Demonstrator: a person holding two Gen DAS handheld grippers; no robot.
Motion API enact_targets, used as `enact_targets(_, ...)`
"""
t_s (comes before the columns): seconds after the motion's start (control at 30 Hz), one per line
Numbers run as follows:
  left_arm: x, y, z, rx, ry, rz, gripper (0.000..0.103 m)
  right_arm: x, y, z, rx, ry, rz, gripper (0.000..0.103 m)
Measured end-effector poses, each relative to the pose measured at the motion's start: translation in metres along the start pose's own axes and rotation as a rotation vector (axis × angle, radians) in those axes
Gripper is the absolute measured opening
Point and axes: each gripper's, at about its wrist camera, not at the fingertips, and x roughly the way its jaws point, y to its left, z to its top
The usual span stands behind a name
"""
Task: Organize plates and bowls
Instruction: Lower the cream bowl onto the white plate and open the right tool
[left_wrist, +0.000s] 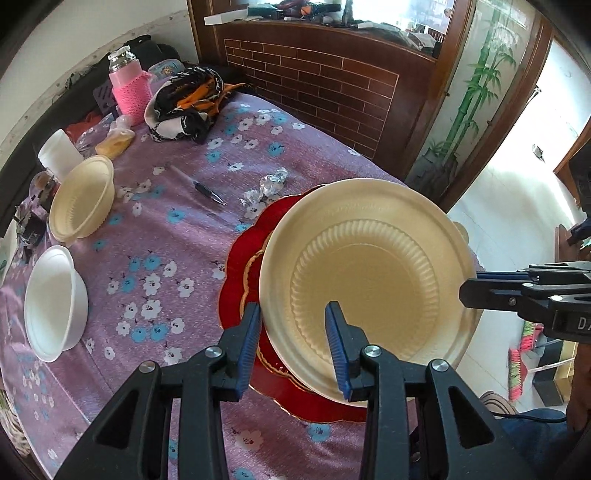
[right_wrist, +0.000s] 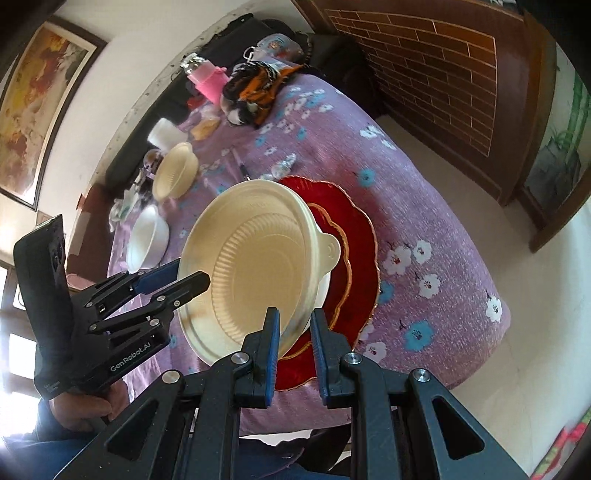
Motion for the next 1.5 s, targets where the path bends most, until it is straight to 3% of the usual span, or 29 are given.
enact_targets(0.43,0.005,0.006,-0.003,-0.03,0.0,0.003,0.034,0.013,-0.004,0.004,0.0,0.039,-0.003,0.02)
enact_targets(0.6,0.004,0.009,-0.003,-0.035,-0.008,0.005,0.037,0.016,-0.002,0.005,-0.002,0.043,-0.007,0.02)
enact_targets(0.7,0.003,0.01,-0.004,-0.036,-0.015,0.005,0.045,0.017,-0.001,0.006,-0.001,0.043,-0.01,0.02)
enact_targets(0.83,-0.003,0.011,-0.004,-0.028,-0.042,0.014,0.051,0.012,-0.003,0.006,0.01,0.027,-0.018,0.026)
enact_targets(1.0,-0.011,0.014,-0.005,-0.023,-0.077,0.031,0.052,0.002,-0.003,0.006,0.019,-0.007,-0.038,0.035)
enact_targets(1.27,-0.03,0.025,-0.014,-0.023,-0.135,0.081,0.053,-0.01,0.015,0.007,-0.013,-0.065,-0.067,0.04)
enact_targets(1.5,-0.046,0.052,-0.029,-0.074,-0.162,0.123,0.053,-0.001,0.044,0.007,-0.072,-0.056,-0.065,0.043)
